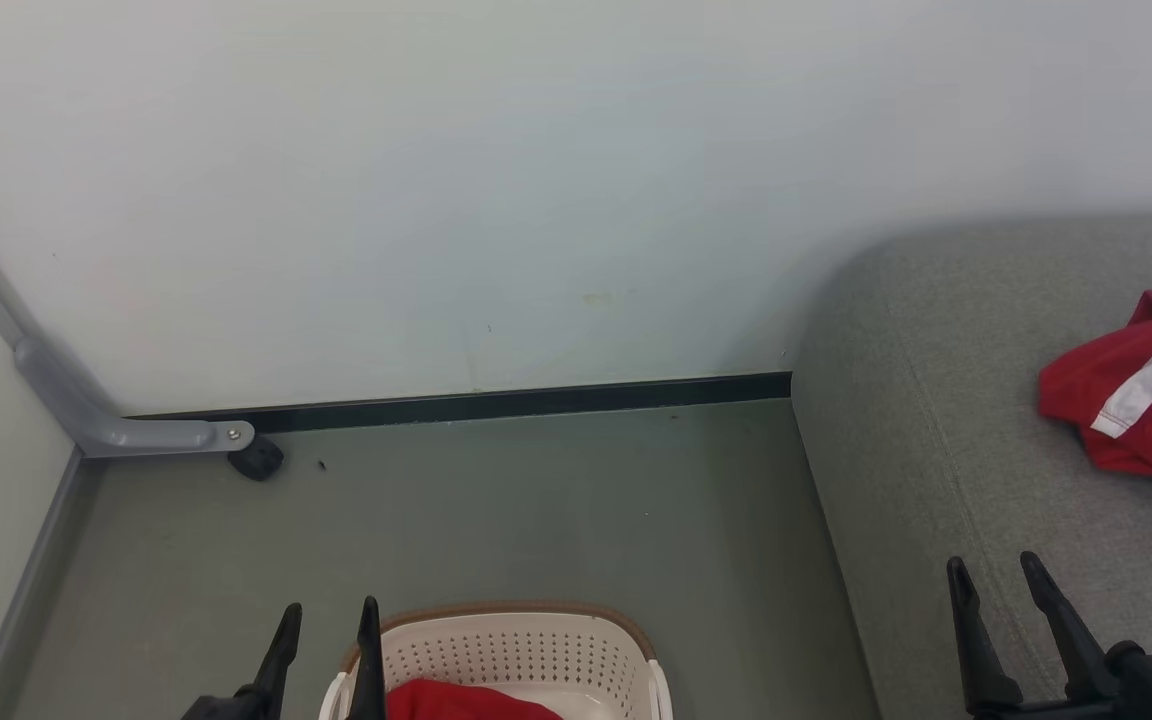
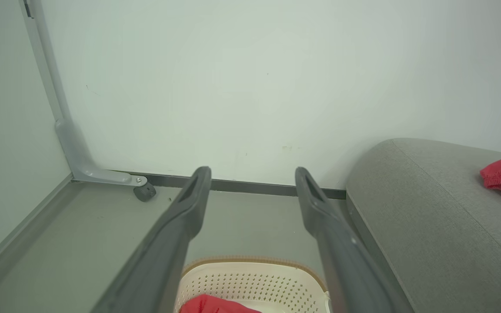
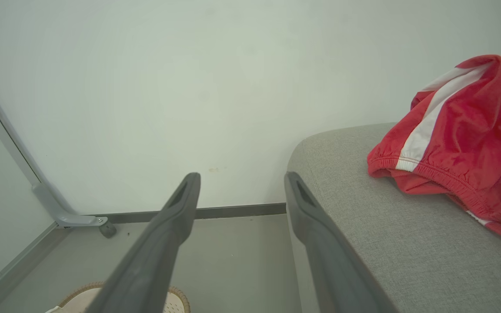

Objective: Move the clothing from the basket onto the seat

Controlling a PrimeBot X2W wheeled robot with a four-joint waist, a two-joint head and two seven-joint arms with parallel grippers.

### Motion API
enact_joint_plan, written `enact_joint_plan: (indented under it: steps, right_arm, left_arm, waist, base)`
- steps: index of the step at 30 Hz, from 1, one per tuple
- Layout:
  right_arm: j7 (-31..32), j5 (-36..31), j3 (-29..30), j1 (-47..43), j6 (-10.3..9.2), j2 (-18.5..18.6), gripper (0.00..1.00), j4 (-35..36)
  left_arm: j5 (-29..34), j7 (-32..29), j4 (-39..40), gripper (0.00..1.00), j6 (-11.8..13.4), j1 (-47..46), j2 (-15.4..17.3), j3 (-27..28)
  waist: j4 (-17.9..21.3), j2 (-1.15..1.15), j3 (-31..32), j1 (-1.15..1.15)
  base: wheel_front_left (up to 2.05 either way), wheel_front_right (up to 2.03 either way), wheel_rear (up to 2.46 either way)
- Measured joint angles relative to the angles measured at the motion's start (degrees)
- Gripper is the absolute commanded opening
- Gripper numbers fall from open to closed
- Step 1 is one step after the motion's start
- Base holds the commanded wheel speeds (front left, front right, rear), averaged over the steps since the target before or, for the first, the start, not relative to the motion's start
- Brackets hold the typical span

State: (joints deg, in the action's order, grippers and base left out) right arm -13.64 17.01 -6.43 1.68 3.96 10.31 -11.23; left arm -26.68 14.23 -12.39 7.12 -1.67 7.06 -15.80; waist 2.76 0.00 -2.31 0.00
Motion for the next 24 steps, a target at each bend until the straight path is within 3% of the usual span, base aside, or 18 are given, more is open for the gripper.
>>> enact_joint_plan:
  steps: [14,24]
  right_arm:
    - [1.0,0.0,0.3,0.0,-0.44,0.6,1.0,3.5]
    - [2.0,0.0,0.6,2.3,-0.44,1.8,1.0,8.1]
  left_arm:
    - [1.6,-0.5,-0.6,1.0,0.0,-0.3,-1.1,-0.7]
    - [1.5,-2.7,-7.3,1.0,0.0,-4.4,-3.2,-3.7]
  waist:
    - [0.0,0.0,-2.4,0.0]
    - [0.5,0.0,-7.1,0.0]
  base:
    - [0.0,0.0,0.0]
    - [0.0,0.0,0.0]
